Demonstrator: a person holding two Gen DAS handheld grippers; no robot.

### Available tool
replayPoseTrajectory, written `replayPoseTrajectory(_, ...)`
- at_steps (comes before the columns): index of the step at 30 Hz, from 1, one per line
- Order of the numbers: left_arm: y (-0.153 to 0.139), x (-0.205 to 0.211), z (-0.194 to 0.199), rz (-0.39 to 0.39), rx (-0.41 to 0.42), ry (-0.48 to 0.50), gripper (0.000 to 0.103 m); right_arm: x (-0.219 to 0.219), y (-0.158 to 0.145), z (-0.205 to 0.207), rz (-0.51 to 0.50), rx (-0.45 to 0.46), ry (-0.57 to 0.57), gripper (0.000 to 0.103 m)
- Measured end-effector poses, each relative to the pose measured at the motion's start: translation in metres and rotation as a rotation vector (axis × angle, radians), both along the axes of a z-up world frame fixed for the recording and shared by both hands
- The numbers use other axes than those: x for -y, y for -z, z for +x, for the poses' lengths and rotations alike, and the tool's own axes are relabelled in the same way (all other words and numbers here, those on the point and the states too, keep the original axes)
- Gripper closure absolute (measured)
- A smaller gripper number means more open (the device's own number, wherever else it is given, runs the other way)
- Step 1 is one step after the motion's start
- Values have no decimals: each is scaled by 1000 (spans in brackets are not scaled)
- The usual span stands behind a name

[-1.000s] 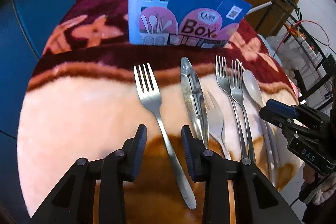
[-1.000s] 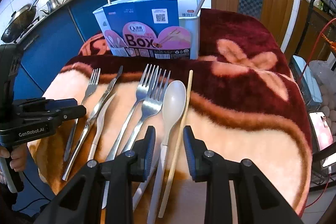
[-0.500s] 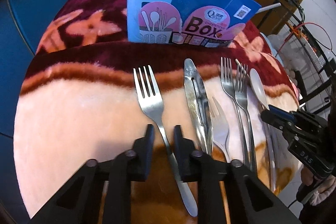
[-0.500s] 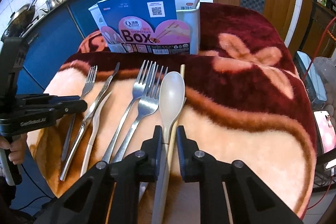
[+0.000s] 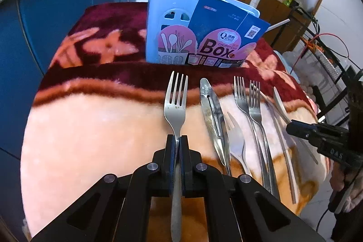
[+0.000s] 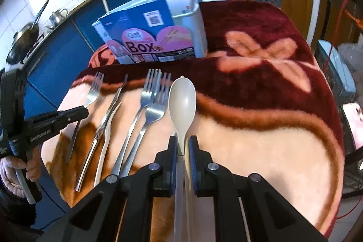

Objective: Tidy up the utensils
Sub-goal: 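Close the left tool on a metal fork while the right tool grasps the white spoon, then lift the fork and spoon, lower them into the blue holder, open both tools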

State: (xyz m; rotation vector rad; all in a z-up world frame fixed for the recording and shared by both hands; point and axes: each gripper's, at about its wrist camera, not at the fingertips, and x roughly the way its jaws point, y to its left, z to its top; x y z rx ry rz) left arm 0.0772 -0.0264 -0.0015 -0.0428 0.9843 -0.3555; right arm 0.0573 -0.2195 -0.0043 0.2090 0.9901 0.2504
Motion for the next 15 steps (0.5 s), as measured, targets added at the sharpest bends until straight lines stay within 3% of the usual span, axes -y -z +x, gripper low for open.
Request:
replayPoseTrajectory(4, -12, -7, -2, -24, 47, -9, 99, 8, 4, 6, 4, -47, 27, 89)
replayPoseTrajectory(11, -27, -13, -7, -81, 110, -10, 99, 6, 2, 22, 15, -69, 35, 62)
replayPoseTrajectory(15, -29, -13, -7, -124, 129, -13, 99, 3, 4, 37, 3, -74, 40, 62)
